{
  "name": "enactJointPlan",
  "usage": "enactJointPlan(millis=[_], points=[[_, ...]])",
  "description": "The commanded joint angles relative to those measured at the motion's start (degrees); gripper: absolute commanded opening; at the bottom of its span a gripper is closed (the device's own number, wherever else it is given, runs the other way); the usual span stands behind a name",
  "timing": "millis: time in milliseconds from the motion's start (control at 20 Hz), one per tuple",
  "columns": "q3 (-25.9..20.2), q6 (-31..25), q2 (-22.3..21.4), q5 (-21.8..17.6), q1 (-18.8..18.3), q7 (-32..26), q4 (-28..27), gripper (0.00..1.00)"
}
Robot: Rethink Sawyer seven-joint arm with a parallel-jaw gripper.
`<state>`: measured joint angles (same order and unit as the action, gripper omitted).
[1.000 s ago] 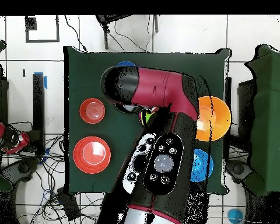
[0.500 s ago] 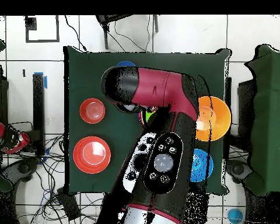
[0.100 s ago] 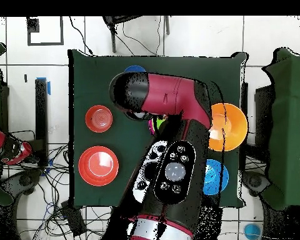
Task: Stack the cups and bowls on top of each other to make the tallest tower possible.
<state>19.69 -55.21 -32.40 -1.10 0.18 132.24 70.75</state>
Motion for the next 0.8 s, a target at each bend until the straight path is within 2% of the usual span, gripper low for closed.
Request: enactJointPlan(millis=[50, 800], points=[[-8.02, 4.34, 2.74, -0.64, -1.76, -1.92, 6.18, 0.00], [-10.11, 0.27, 4.09, -0.31, -2.47, -1.56, 6.61, 0.00]])
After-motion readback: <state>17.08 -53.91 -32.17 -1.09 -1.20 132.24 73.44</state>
